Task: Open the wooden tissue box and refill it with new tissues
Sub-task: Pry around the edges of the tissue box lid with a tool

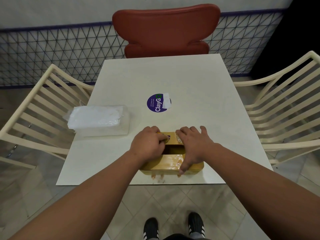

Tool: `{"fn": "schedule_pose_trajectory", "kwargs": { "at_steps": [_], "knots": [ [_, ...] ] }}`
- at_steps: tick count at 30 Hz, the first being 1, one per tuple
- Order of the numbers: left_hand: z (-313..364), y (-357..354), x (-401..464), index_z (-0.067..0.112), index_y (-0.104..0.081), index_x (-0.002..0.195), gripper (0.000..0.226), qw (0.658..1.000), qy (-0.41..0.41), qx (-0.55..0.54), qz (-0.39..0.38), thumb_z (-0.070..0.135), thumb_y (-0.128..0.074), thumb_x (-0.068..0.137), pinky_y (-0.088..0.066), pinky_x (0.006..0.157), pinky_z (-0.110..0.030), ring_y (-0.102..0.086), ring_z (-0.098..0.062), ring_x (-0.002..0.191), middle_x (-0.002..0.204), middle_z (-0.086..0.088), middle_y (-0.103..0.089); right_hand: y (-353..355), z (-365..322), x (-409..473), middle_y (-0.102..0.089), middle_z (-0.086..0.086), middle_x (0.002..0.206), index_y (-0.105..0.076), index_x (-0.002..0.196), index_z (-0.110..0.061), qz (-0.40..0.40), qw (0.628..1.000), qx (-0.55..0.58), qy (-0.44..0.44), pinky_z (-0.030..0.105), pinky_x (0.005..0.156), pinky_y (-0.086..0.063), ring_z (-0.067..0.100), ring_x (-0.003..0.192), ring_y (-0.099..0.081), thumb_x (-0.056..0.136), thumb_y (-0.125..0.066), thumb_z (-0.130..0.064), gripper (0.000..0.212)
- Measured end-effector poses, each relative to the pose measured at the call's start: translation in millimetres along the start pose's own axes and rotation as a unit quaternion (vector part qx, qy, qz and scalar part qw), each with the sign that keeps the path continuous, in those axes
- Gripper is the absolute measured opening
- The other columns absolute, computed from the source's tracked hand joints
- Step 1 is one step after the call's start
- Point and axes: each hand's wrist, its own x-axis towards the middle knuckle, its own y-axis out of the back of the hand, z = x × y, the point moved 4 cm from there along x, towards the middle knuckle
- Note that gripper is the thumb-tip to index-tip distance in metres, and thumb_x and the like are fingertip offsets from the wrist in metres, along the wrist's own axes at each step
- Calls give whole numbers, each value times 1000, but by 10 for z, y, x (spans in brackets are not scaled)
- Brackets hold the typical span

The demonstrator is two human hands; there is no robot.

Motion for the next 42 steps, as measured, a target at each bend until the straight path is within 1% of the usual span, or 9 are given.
{"fn": "schedule_pose_trajectory", "kwargs": {
  "at_steps": [2,7,10,13,18,25,31,37,42],
  "knots": [
    [100,-36,54,40,-64,117,31,1000,-8,-20,10,47,-43,95,-45,78,-31,-47,-16,102,111,7,-56,-8,0,-2,-20,0,153,-11,150,-22,2,1000,-1,-1,58,112,-12,27,138,-23,40,-70,-85,140],
    [-123,-18,103,40,-66,115,33,995,79,-43,37,53,-45,93,-40,74,-26,-46,-13,102,106,10,-57,-5,7,2,-20,0,153,-10,151,-23,1,1000,8,0,57,113,-11,26,138,-22,39,-70,-85,142],
    [-123,-27,27,40,-66,115,32,997,59,-27,37,51,-45,94,-36,72,-24,-46,-12,101,109,10,-57,-2,8,-2,-20,0,154,-10,151,-22,3,1000,6,1,57,113,-12,26,139,-22,40,-70,-85,141],
    [72,-65,77,40,-66,115,31,999,19,-32,33,50,-45,94,-40,74,-27,-46,-13,101,110,10,-57,-11,8,1,-22,0,152,-11,151,-22,6,1000,5,1,57,112,-12,26,137,-23,38,-70,-86,142],
    [-21,-12,189,38,-66,115,34,997,64,-14,49,50,-42,95,-45,77,-28,-47,-14,100,107,8,-58,-3,7,-3,-19,1,154,-9,152,-23,2,1000,3,-1,58,113,-11,27,139,-20,41,-70,-85,142],
    [70,-54,112,37,-67,114,33,999,31,-24,34,49,-43,95,-44,78,-28,-46,-14,101,108,9,-58,-9,6,2,-20,0,153,-11,151,-22,4,1000,3,0,58,113,-11,27,139,-22,39,-70,-86,142],
    [-378,35,-1,35,-68,113,33,995,81,-29,44,49,-43,95,-44,76,-28,-47,-14,100,105,9,-58,-5,8,-9,-19,0,154,-10,151,-24,2,1000,11,1,58,113,-11,26,139,-21,40,-71,-85,141],
    [-317,1,-411,36,-72,105,22,996,6,-61,58,43,-55,92,-39,71,-26,-49,-16,96,103,9,-61,-5,7,-7,-20,-1,153,-11,151,-24,6,1000,13,-2,57,112,-11,26,139,-21,39,-71,-84,141],
    [-502,43,-320,33,-70,112,30,993,83,-58,61,46,-49,94,-45,78,-30,-47,-16,103,110,8,-59,8,1,-10,-19,0,154,-9,152,-24,-4,1000,11,0,59,113,-9,26,140,-20,42,-71,-84,140]
  ]
}}
